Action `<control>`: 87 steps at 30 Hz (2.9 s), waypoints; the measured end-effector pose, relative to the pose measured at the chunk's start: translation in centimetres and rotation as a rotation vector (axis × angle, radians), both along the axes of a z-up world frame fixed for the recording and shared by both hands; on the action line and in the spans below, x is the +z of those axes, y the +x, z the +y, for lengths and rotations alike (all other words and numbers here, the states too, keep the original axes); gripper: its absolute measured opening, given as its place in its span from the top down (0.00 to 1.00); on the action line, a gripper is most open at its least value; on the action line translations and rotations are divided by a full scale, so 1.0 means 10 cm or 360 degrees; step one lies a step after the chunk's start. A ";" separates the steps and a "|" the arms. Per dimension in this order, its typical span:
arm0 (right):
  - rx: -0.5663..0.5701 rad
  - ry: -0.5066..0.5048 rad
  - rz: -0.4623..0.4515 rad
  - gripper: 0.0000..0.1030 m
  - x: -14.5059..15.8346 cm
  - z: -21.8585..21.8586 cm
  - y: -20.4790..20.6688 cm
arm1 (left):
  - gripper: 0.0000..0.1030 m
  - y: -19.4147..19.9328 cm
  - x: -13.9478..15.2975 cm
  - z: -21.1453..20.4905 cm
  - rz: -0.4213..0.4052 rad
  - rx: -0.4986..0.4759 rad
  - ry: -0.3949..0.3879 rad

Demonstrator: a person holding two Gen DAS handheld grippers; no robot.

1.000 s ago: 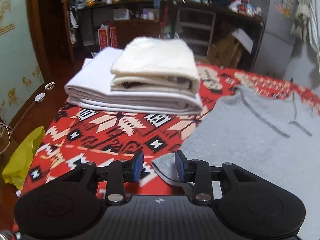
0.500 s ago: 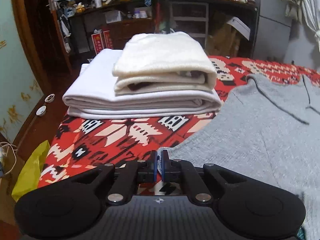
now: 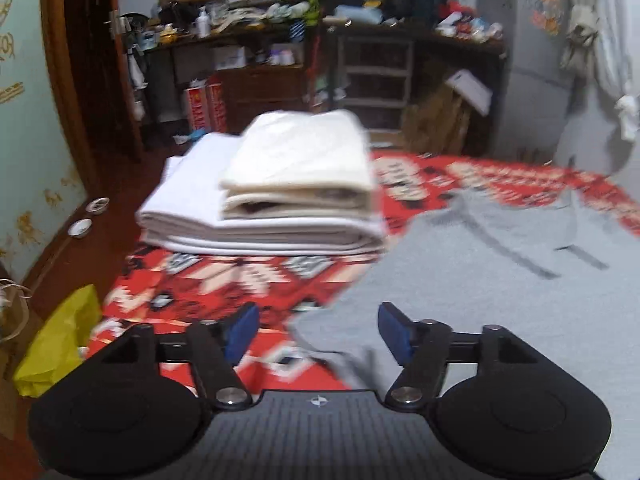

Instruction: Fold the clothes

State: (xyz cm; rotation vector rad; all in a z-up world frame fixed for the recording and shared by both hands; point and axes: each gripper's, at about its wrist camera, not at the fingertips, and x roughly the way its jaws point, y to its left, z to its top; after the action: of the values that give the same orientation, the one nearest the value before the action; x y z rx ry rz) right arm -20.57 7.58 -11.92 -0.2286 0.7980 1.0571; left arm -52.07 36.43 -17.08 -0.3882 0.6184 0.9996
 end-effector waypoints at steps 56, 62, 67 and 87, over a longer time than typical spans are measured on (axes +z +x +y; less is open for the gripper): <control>-0.0047 -0.0403 -0.0003 0.21 -0.02 2.17 1.76 | 0.23 3.03 0.38 1.07 0.0176 -0.0677 -0.0506; -0.0012 -0.0374 0.0003 0.61 -0.04 2.24 2.27 | 0.38 3.93 0.14 1.37 0.0211 -0.0960 -0.0540; 0.0086 -0.0440 0.0058 0.76 -0.26 2.45 2.46 | 0.53 4.37 -0.15 1.45 0.0305 -0.1125 -0.0674; 0.0327 -0.0630 -0.0071 0.97 -0.51 2.54 2.08 | 0.92 4.30 -0.27 1.39 0.0251 -0.1170 -0.0671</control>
State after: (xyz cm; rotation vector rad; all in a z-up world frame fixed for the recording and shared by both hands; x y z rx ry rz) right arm 0.20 32.94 -17.01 -0.6798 0.9539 1.0740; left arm -9.02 50.29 -19.77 -0.4066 1.0249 0.1902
